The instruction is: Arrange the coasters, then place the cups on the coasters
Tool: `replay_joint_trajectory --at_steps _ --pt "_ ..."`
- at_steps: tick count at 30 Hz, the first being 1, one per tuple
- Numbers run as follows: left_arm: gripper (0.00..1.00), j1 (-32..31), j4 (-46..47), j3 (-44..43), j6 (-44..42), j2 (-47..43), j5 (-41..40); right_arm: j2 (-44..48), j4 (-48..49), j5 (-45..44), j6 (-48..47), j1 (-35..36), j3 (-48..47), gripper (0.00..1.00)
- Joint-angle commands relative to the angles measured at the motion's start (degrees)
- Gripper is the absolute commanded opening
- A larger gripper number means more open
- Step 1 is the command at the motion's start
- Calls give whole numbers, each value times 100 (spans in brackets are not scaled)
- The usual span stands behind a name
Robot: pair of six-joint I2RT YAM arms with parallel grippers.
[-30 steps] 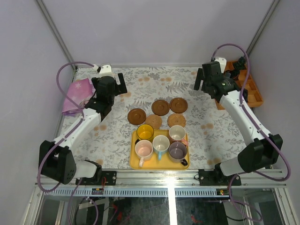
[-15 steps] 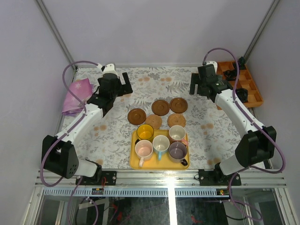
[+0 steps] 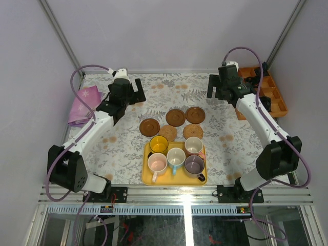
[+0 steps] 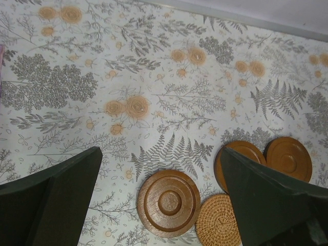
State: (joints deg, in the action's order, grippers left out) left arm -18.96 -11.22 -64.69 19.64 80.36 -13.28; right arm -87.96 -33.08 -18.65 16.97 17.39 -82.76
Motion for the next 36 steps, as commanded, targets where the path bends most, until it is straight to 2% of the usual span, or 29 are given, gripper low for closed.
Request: replay_joint_trajectory --at_steps 1,4,6,7,8,9,10,11,12,13,18,21,27,36 --pt "99 27 48 37 11 249 247 -360 34 712 172 -196 -305 93" --pt "91 17 183 299 121 368 504 -523 383 1150 1 -209 -134 83" --pt "82 14 197 432 210 485 635 -685 295 1336 -35 -198 -185 72" --pt "75 15 206 472 252 548 691 -781 245 1416 -52 -206 -219 63" --pt "65 15 219 508 295 618 753 -904 230 1502 -80 -199 -224 51" --pt "48 11 248 536 325 680 838 -979 225 1590 -109 -199 -224 9" --pt "25 1 286 562 351 748 944 -1038 224 1645 -117 -200 -203 1" --pt "9 -18 312 578 377 819 1056 -1075 262 1731 -123 -201 -159 0" --pt "1 -48 309 575 385 892 1140 -1109 294 1823 -127 -201 -123 0" --pt "0 -106 295 567 372 989 1234 -1156 309 1929 -125 -201 -94 0" --pt "0 -561 16 480 199 1315 1316 -1267 620 2883 -80 -132 240 0" --pt "0 -836 -3 447 163 1478 1373 -1425 670 3102 -187 52 225 0" --pt "0 -1022 35 343 431 1839 1470 -1984 452 2767 -496 533 -254 0" --pt "0 -1026 -385 90 495 2101 1055 -2791 343 2217 -443 551 -844 0"
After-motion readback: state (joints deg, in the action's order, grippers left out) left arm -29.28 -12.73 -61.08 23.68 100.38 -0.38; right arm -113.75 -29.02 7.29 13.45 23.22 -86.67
